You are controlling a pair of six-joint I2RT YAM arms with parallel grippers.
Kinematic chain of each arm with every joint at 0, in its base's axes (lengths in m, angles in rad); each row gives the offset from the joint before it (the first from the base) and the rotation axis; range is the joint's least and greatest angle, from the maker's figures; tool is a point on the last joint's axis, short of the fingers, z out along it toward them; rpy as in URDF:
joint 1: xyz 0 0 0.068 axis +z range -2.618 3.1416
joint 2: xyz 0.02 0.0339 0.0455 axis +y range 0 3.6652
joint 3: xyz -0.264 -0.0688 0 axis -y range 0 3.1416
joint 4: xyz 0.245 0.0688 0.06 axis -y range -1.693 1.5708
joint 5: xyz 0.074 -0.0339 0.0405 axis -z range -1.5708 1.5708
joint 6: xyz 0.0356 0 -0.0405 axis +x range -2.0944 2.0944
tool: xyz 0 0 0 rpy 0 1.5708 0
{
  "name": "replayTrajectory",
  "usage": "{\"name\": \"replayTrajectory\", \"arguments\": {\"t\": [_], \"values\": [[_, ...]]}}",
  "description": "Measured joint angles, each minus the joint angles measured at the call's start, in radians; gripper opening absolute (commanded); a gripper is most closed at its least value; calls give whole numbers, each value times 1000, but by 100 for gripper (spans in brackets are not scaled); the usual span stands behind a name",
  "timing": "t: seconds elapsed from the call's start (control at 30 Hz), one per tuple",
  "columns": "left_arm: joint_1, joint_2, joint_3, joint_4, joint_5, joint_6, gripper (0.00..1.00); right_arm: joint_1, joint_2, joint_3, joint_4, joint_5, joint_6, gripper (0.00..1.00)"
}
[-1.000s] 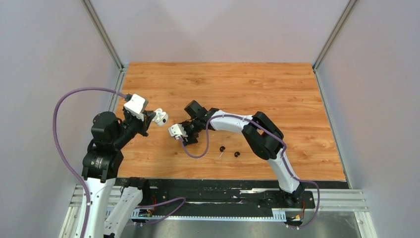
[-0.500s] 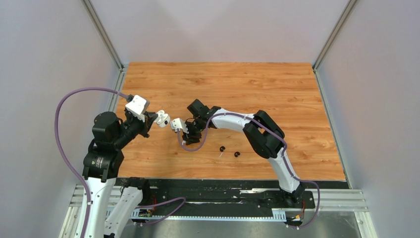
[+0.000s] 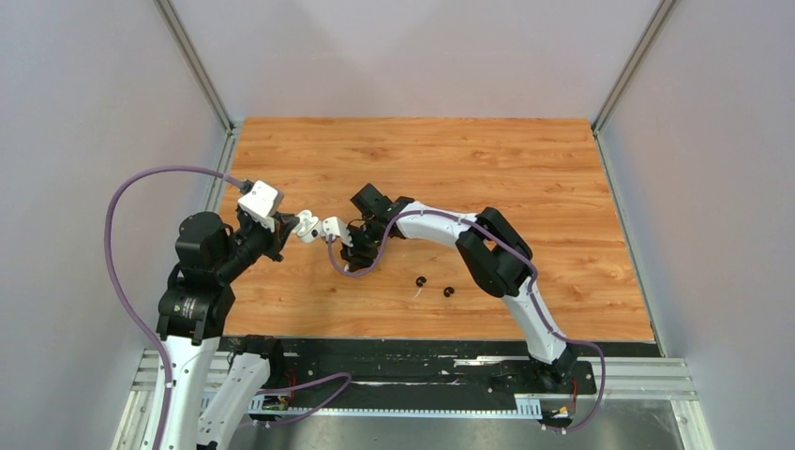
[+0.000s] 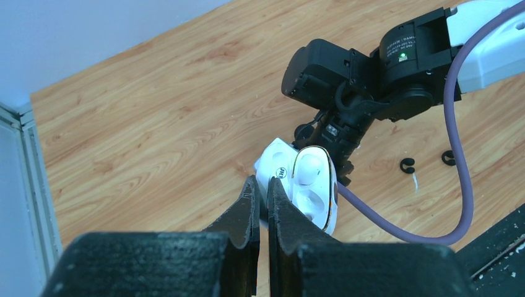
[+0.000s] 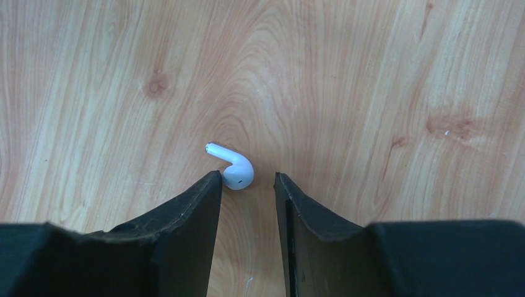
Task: Insert the wireless bluetooth earbuds into the charging case
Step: Pick up the earbud from the center of the board.
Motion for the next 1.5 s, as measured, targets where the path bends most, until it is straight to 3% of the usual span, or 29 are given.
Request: {"name": "replayTrajectory", "arguments": {"t": [1.1,1.4,1.5], "values": [[0,-1,-21,-3,0,-1,0,-6,57,93,-79,-60,-14,40],[0,-1,-21,-3,0,0,0,-6,65,105,-83,-66,-33,27],[0,-1,-21,-3,0,0,0,-6,65,105,-84,-66,-42,14]]}}
